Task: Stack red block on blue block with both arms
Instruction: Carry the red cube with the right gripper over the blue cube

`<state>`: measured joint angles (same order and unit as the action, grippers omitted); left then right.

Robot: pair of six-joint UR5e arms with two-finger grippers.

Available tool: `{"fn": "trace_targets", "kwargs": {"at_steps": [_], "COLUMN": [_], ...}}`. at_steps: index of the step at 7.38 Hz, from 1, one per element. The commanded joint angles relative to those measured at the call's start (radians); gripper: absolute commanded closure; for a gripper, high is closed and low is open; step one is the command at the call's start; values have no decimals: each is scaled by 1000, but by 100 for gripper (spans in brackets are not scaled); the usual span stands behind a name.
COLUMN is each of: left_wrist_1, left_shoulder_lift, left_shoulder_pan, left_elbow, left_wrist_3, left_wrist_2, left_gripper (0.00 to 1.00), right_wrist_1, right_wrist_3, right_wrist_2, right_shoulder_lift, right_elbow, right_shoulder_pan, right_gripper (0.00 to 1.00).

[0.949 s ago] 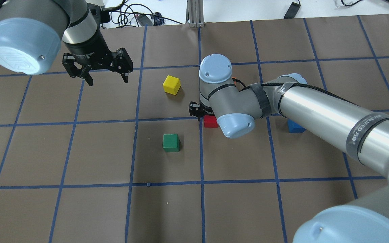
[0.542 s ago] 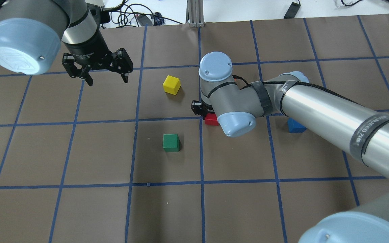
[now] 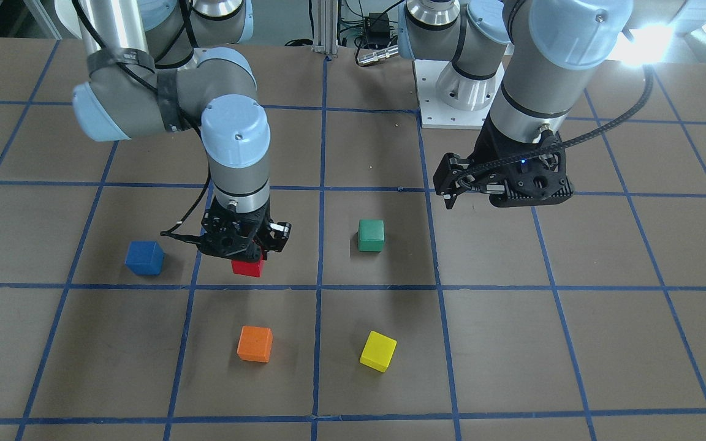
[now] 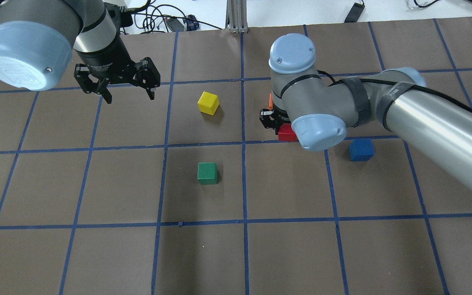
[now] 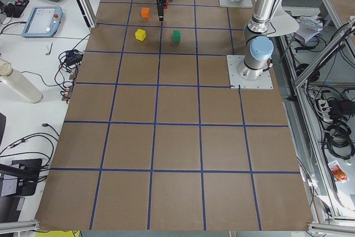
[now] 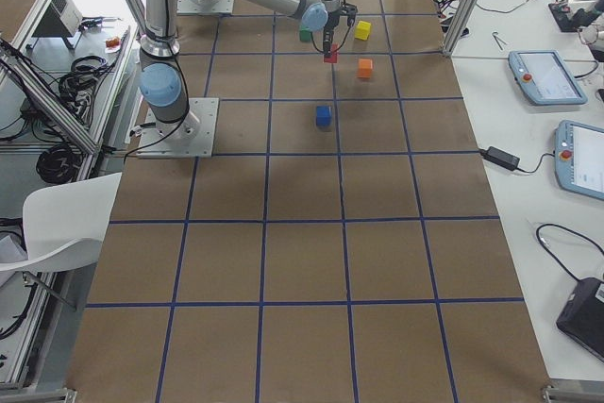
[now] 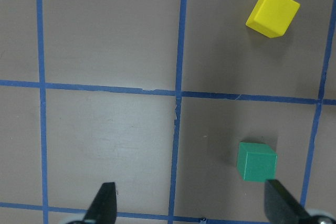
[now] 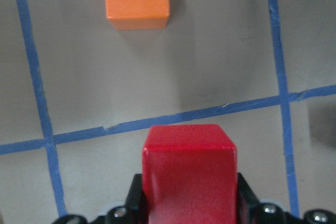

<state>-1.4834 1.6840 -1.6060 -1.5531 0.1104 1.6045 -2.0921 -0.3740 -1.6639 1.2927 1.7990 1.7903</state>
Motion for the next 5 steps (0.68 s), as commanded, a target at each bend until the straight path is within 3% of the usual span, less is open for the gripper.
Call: {"fn": "trace_targets", "kwargs": {"at_steps": [1,5], "left_wrist_1": [-1,-2], "left_shoulder_lift": [-3,-6], "left_shoulder_pan": [0,0], "left_elbow": [-4,-2], "left_wrist_3": [-6,-28], "left_wrist_2": [0,3], "left_gripper": [0,0], "right_wrist_1": [84,77], "right_wrist_3": [116,254], "right_wrist_2": [6,1], "right_shoulder_lift": [63,62], "right_elbow": [17,42], "right_shoulder_pan": [-115,-242], "right_gripper": [100,99]}}
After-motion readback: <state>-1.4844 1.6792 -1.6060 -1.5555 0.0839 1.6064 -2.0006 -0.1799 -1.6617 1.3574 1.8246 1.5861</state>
